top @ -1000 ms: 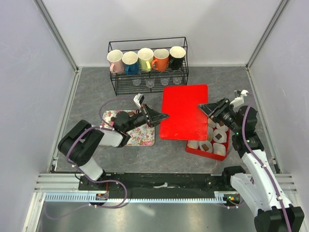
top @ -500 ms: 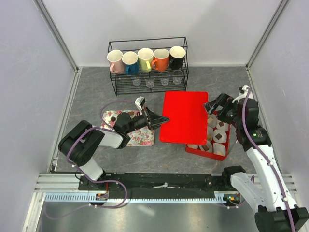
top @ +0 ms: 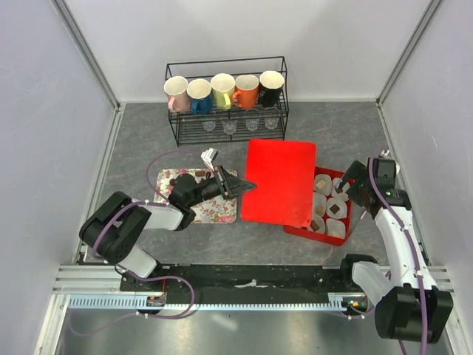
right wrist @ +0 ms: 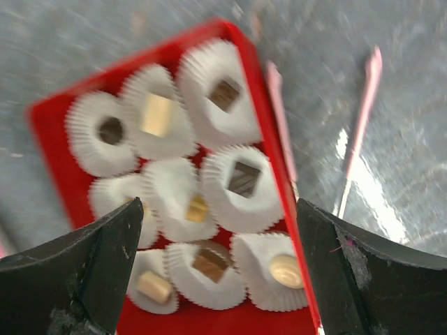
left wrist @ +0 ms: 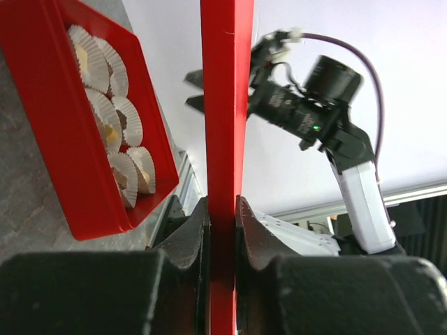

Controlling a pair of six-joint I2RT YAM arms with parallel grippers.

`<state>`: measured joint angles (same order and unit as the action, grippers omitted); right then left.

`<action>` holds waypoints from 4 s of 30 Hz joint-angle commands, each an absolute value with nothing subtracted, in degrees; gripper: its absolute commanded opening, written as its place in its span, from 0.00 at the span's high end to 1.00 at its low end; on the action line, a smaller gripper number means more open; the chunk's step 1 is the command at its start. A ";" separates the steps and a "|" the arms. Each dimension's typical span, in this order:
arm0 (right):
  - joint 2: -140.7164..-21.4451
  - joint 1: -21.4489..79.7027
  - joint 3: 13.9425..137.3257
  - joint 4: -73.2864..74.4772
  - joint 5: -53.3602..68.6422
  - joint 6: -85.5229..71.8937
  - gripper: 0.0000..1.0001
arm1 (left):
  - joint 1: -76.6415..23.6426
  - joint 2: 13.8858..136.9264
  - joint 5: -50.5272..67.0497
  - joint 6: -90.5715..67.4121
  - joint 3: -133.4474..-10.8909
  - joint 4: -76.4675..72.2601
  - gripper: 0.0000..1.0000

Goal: Pack the chocolate
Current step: Close the box lid on the packing box.

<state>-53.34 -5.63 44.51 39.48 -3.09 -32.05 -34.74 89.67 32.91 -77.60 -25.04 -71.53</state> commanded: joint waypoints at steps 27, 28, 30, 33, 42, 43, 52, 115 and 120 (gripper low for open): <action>-62.05 4.66 31.29 6.08 19.15 -41.92 0.06 | -30.15 75.24 29.53 -64.25 -23.12 -53.45 0.98; -62.66 4.83 30.94 3.72 20.90 -42.27 0.06 | -30.06 74.97 29.44 -64.16 -22.94 -53.00 0.98; -63.19 5.01 31.29 2.46 22.32 -41.66 0.06 | -29.53 74.53 29.00 -64.16 -22.68 -52.21 0.98; -63.46 5.01 33.48 5.17 20.58 -38.68 0.05 | -28.92 74.53 29.44 -63.90 -23.20 -50.81 0.98; -56.87 0.27 34.46 11.78 9.31 -39.46 0.02 | -28.12 80.68 35.41 -61.61 -32.24 -45.17 0.98; -57.30 -1.22 34.28 11.52 10.10 -39.46 0.02 | -28.12 81.64 35.94 -62.22 -32.78 -45.96 0.98; -57.83 -3.69 29.80 6.95 16.96 -44.29 0.02 | -29.61 94.21 39.64 -69.95 -38.05 -54.48 0.98; -67.94 -5.71 25.31 -1.49 31.73 -39.20 0.06 | -34.72 99.58 23.29 -45.97 -56.07 -14.60 0.73; -67.94 -5.71 25.49 -1.67 32.52 -39.11 0.06 | -34.72 98.97 20.49 -43.33 -57.13 -10.82 0.61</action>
<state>-68.18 -5.76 24.23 0.43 30.50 -40.40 -35.14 101.10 27.09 -49.74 -54.87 -16.51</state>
